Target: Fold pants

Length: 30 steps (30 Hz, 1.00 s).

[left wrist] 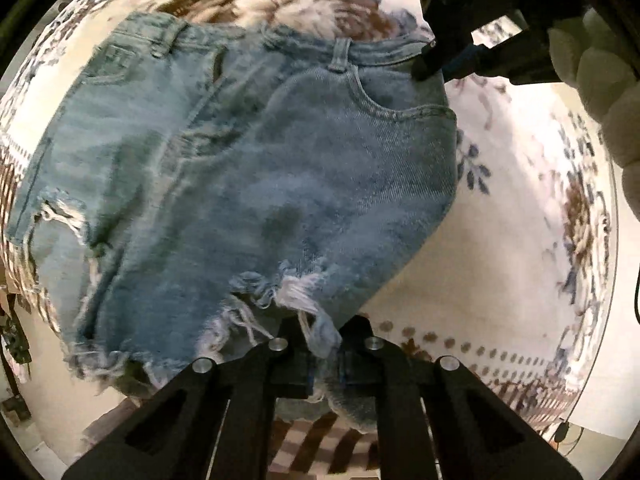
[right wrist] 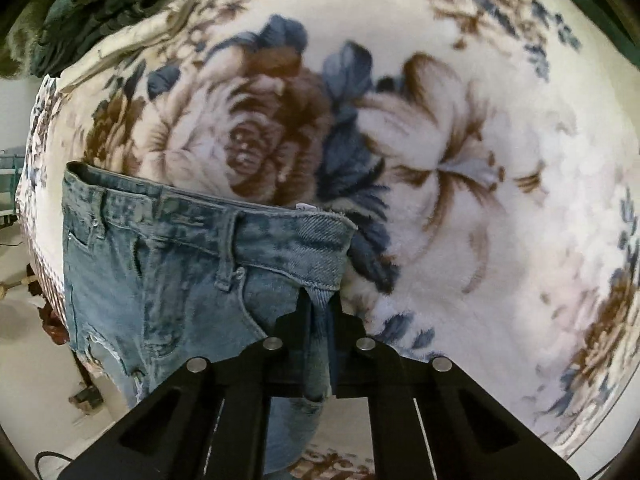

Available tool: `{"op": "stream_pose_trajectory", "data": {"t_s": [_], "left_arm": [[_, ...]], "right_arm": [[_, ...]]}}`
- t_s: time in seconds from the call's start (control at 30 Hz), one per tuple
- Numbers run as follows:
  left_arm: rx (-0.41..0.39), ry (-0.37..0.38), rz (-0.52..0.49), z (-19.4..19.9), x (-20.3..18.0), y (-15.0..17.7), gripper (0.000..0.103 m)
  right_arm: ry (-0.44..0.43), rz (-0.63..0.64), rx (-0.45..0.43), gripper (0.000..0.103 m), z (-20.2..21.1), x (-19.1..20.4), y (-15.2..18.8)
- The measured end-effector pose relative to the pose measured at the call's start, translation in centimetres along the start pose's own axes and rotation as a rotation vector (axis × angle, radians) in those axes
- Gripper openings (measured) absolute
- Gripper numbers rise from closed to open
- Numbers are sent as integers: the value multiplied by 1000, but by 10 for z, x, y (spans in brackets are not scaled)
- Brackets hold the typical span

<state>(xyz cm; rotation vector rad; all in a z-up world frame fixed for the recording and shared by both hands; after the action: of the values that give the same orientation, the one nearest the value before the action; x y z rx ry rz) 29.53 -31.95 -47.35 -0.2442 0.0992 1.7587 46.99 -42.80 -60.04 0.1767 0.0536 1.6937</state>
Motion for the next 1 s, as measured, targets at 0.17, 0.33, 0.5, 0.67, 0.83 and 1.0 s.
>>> {"op": "stream_pose_trajectory", "data": {"t_s": [0.17,0.33,0.5,0.67,0.83,1.0], "left_arm": [[-54,40,5,36,44,-9,5],[-102,91,49,70,107,-3,5],[-147,128,120,88,149,-14,5],[-150,162,239,88,209,-29,5],[-126,213,352,73,269,-32,5],[-60,304,491,46,322,-27,9]], "right_arm": [[23,6,-36,5,34,15,4],[31,-2,-86,4,73,43,5],[23,18,-155,4,106,106,0],[25,108,-183,4,108,201,-17],[86,231,-156,4,77,295,-38],[163,318,-92,4,28,355,-53]]}}
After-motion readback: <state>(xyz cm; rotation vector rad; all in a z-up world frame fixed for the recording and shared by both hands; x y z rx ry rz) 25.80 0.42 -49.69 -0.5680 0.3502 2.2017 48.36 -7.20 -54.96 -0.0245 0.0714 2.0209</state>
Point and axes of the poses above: each gripper's, at about its wrist camera, not at the fingertips, and z roughly against the way its jaws point, x to its left, y to its underside, the point moved 1 cm from there along -z, roughly the way its jaws point, and after that the axes turned 5 degrees about y, right-handed, at the moved point
